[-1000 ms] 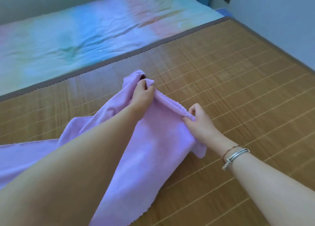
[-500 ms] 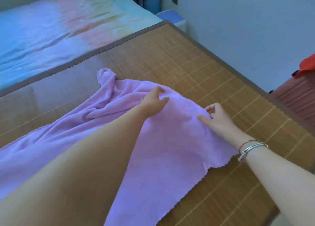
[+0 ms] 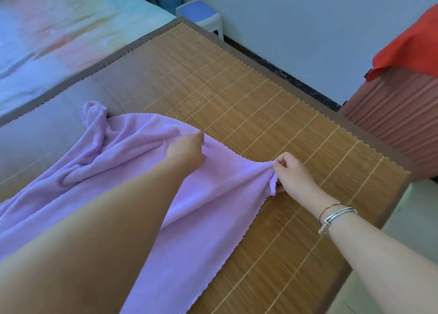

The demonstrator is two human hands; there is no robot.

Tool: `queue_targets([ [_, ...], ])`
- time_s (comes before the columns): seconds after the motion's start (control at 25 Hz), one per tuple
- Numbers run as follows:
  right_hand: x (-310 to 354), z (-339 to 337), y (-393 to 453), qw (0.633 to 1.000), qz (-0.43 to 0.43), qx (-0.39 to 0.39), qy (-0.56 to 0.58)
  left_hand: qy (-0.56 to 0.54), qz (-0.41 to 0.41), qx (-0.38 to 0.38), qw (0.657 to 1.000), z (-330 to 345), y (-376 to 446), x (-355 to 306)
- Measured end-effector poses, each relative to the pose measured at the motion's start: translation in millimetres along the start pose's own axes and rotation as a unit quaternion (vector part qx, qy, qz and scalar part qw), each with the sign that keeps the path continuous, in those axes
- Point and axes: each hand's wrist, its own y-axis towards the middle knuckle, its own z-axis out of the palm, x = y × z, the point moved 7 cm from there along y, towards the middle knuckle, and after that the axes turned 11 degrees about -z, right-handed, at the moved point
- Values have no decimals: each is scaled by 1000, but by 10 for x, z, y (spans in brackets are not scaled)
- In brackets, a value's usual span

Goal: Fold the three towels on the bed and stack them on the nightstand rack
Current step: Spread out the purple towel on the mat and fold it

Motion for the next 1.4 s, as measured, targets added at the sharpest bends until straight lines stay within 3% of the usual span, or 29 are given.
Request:
queue_targets([
  [0.28, -54, -144, -46, 980, -76, 17, -181, 34, 12, -36, 999, -11, -57, -294],
  [0.4, -78, -494, 12, 938, -87, -28, -334, -55, 28, -125, 990, -226, -78, -524],
  [0.48, -115, -821, 87, 908, -71, -68, -408, -144, 63, -145, 977, -281, -91, -800],
  [0.68, -194, -1057, 51, 795, -75, -73, -597, -254, 142, -45, 956, 93, -193, -1305],
  [0.8, -68, -617, -98, 772, -169, -83, -607, -293, 189, -26, 937, 143, -354, -1116],
  [0.96, 363, 323, -305, 786, -270, -42, -555, -327, 169, -65, 927, -13, -609, -149],
  [1.08, 820, 1127, -626, 769, -344, -10, -539, -332, 119, -108, 929, -61, -908, 995],
  [1.24, 1459, 2492, -1386, 737, -447, 73, -502, -320, -47, -158, 933, 86, -1780, 3086],
  [1.4, 1966, 3977, -2395, 710, -501, 175, -462, -318, -197, -170, 912, 334, -2931, 5039],
])
